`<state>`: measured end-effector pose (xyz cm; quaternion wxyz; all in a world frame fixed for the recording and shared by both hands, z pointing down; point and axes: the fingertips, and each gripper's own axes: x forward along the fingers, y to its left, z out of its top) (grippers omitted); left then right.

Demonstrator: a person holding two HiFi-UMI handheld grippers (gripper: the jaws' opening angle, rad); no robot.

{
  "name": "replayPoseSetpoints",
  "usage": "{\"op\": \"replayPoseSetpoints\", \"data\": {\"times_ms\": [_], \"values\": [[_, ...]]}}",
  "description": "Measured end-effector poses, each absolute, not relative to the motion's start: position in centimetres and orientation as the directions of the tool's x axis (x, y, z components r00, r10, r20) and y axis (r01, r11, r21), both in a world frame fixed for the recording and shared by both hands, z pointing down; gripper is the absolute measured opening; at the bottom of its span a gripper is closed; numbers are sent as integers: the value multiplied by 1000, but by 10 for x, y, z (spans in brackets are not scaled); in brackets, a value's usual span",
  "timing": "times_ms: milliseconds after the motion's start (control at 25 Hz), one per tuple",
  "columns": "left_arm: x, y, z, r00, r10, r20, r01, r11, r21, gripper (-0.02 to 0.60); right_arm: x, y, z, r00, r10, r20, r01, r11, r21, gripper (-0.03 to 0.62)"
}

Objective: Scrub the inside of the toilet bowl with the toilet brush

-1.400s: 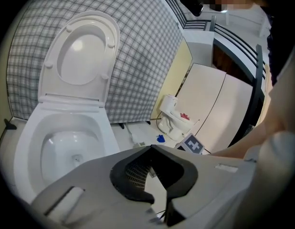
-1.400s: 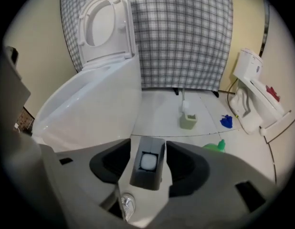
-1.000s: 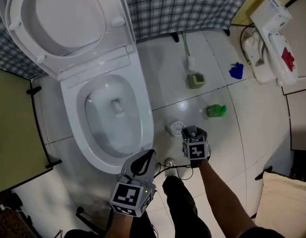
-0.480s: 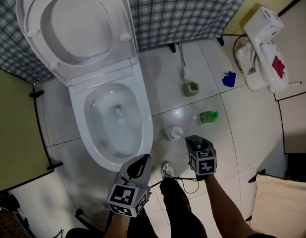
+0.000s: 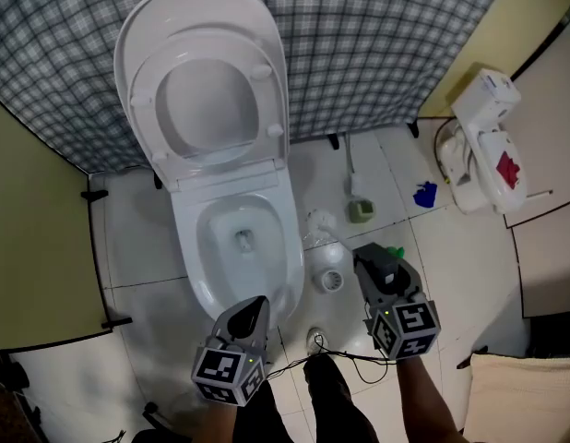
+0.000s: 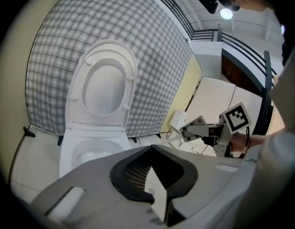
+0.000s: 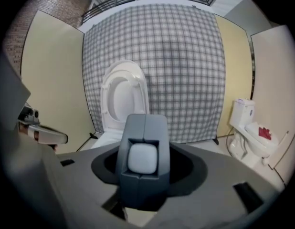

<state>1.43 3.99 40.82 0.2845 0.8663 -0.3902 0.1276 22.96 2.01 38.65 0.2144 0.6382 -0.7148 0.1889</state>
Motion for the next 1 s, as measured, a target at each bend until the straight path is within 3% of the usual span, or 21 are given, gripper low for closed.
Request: {"op": "replayPoseSetpoints", "data": {"times_ms": [160,520,760,1000], "values": [[-9,28,393,634,-642,431,-773,-507,381,-8,185,-15,360,-177,-859,480,-981,195,-12,229],[-57,7,397,580,-685,441,-813,-451,368,-8,89,-52,402,-330,-786,523,-939,330,-98,229],[-73,-6,421,567,-684,459,-821,-424,382,-8,66,-71,462,-326,-748,578,-943,303,-139,229],[-78,-10,446,573,-658,489,-817,-413,402,-8,76,-91,513,-242,-763,600,-968,145,-205,229]]}}
